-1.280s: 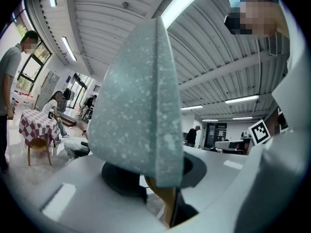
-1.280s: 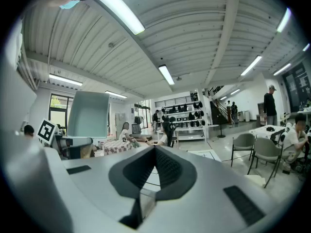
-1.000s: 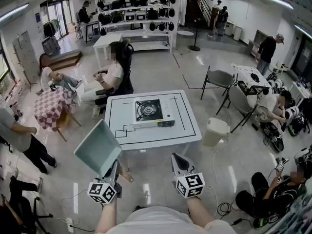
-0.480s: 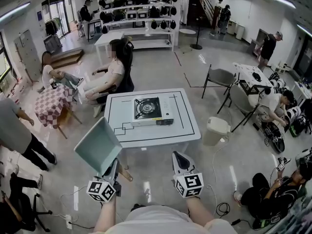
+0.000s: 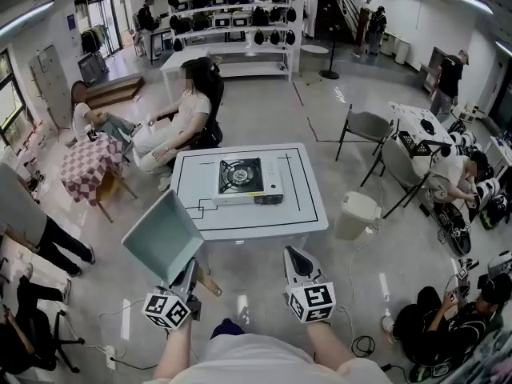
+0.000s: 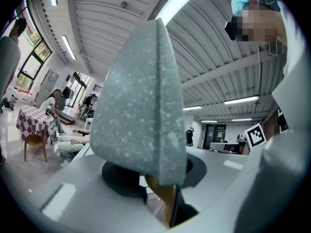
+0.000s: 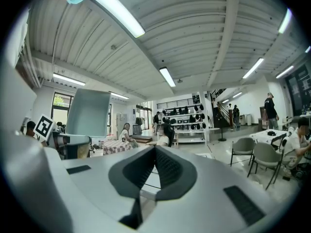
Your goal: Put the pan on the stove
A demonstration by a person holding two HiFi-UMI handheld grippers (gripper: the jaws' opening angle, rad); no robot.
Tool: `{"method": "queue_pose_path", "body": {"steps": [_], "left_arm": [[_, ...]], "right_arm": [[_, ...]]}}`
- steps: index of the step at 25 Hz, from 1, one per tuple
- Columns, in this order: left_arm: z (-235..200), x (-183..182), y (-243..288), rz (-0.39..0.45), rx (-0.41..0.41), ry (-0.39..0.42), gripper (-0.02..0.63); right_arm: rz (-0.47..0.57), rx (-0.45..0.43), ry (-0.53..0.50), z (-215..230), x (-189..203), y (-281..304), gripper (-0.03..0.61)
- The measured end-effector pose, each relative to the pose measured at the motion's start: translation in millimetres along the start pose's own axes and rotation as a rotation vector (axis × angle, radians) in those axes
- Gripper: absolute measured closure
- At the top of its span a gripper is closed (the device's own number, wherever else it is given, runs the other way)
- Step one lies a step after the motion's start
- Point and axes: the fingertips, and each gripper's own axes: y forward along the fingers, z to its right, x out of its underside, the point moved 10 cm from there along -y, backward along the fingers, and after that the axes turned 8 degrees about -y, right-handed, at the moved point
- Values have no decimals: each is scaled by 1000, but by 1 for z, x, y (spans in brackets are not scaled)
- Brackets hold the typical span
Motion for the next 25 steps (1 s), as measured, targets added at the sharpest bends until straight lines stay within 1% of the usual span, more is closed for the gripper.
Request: {"method": "queue_pose_path", "body": {"steps": [5,10,14,17,22,25], "left_arm": [[-16,0,24,-12,18,11,495],[-49,-6,64,-30,39,9,495],[-89,-12,115,-47,75,10,495],[-125,-24,158,-68,104,16,495],[-176,-44,221,-88,176,33,495],[-196,-51,255,-87,200,43,495]], "right_arm": [[-5,6,-7,11,5,23,571],[-17,28,-7,21,6,64,571],[-25,53,-12,35,7,117,571],[-30,76,-26,44,3,165,571],[-25,161,-33,63,-1,227,571],[-18,192,-59,73,-3,257,571]]}}
